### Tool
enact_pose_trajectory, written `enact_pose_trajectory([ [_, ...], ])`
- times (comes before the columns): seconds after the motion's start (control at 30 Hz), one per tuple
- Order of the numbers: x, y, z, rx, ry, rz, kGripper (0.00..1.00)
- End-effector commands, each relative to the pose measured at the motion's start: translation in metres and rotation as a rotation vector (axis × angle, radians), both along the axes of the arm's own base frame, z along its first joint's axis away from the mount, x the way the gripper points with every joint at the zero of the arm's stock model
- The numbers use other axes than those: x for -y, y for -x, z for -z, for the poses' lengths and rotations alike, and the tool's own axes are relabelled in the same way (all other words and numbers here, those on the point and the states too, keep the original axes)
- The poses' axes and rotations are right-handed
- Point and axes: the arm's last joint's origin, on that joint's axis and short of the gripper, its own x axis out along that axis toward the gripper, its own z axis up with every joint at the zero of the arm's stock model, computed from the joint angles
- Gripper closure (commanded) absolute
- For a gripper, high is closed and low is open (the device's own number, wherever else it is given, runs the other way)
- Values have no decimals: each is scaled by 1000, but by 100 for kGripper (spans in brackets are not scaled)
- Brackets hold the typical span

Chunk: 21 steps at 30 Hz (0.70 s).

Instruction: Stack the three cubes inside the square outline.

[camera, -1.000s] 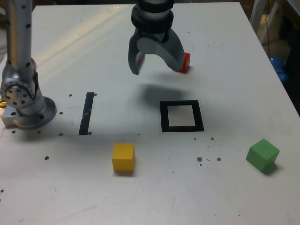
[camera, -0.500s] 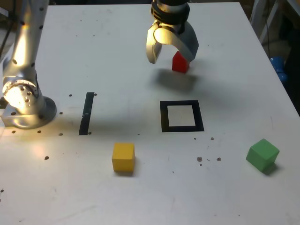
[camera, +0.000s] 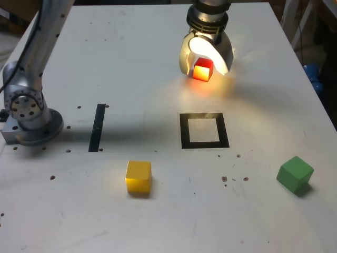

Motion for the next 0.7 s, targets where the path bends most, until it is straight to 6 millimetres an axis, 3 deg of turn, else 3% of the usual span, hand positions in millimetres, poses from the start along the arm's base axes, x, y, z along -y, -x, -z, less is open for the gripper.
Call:
enact_pose_trajectory([
  [0.0, -2, -3, 5, -5, 0, 0, 15],
  [0.1, -3, -6, 8, 0, -5, -6, 24],
  [0.23, -4, -8, 9, 11, -17, -19, 48],
  [0.37, -4, -8, 9, 14, -23, -22, 64],
  [0.67, -3, -6, 8, 11, -22, -22, 70],
])
